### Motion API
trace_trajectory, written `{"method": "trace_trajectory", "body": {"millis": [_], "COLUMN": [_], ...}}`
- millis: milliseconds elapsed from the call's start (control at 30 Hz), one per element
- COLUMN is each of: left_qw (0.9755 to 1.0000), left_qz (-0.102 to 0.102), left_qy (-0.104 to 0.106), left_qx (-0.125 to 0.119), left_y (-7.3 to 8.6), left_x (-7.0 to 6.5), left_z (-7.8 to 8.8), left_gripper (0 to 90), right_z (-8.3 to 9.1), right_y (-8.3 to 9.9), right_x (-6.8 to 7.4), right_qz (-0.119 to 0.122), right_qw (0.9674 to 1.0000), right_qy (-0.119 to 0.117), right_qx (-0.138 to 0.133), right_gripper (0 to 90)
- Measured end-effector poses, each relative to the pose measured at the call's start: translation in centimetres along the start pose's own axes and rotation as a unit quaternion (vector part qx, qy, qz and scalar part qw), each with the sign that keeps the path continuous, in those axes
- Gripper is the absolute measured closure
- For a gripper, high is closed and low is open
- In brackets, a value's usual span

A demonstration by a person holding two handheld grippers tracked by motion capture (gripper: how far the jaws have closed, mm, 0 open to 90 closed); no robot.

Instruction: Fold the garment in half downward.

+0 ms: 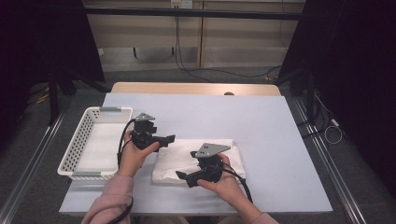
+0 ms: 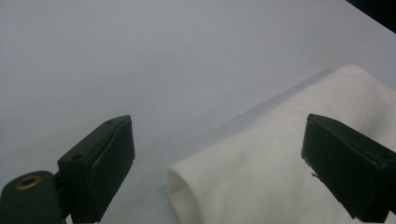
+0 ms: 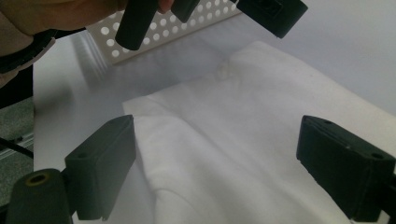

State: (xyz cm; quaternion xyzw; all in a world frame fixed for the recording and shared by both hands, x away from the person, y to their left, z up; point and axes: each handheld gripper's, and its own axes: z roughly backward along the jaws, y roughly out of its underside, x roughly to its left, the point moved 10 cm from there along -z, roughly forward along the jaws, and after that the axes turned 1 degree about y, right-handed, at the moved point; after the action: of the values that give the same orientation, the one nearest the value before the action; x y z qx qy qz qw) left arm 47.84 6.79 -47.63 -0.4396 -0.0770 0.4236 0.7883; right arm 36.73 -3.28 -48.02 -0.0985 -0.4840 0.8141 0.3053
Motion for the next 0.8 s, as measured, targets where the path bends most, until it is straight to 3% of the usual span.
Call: {"method": "trace_trajectory", "body": {"millis": [200, 233, 267, 300, 333, 367, 533, 633, 700, 733, 767, 800], "left_qw": [1.0000, 0.9995, 1.0000, 1.0000, 0.9996, 0.9998, 0.9995, 0.9996, 1.0000, 0.9997, 1.0000, 1.0000], "left_qz": [0.005, -0.021, 0.001, 0.000, -0.019, -0.012, -0.022, -0.019, 0.003, -0.015, 0.000, 0.000], "left_qy": [0.002, -0.002, -0.002, -0.003, -0.004, -0.009, -0.005, -0.005, -0.004, -0.006, -0.004, -0.005], "left_qx": [0.007, 0.025, 0.004, 0.005, 0.021, 0.017, 0.022, 0.018, 0.003, 0.017, 0.005, 0.007], "left_y": [0.3, 0.5, 0.2, 0.2, 0.4, 0.3, 0.4, 0.4, 0.2, 0.4, 0.2, 0.2], "left_x": [0.1, 0.5, 0.2, 0.3, 0.5, 0.5, 0.5, 0.6, 0.3, 0.6, 0.4, 0.4], "left_z": [0.0, 0.2, 0.0, 0.1, 0.3, 0.3, 0.4, 0.4, 0.2, 0.4, 0.2, 0.3], "left_gripper": [9.8, 9.8, 9.8, 9.8, 9.8, 9.8, 9.8, 9.8, 9.8, 9.8, 9.8, 9.8], "right_z": [-0.8, -0.9, -1.1, -1.3, -1.4, -1.6, -2.4, -3.0, -3.5, -3.7, -3.9, -4.0], "right_y": [-0.4, -0.4, -0.5, -0.6, -0.7, -0.8, -0.9, -0.7, -0.4, -0.3, -0.2, -0.1], "right_x": [0.8, 0.9, 1.1, 1.3, 1.5, 1.7, 2.6, 3.0, 3.1, 3.2, 3.2, 3.2], "right_qz": [-0.005, -0.005, -0.004, 0.001, 0.003, 0.006, 0.015, 0.019, 0.020, 0.019, 0.025, 0.024], "right_qw": [0.9999, 0.9999, 0.9999, 0.9999, 0.9999, 0.9998, 0.9994, 0.9991, 0.9989, 0.9988, 0.9985, 0.9985], "right_qy": [-0.009, -0.011, -0.012, -0.014, -0.016, -0.019, -0.031, -0.033, -0.033, -0.035, -0.037, -0.037], "right_qx": [0.001, 0.003, 0.001, 0.001, 0.004, 0.003, 0.011, 0.018, 0.027, 0.028, 0.031, 0.032], "right_gripper": [12.0, 12.4, 12.5, 13.2, 14.5, 15.9, 20.5, 23.0, 24.2, 25.5, 27.6, 29.0]}}
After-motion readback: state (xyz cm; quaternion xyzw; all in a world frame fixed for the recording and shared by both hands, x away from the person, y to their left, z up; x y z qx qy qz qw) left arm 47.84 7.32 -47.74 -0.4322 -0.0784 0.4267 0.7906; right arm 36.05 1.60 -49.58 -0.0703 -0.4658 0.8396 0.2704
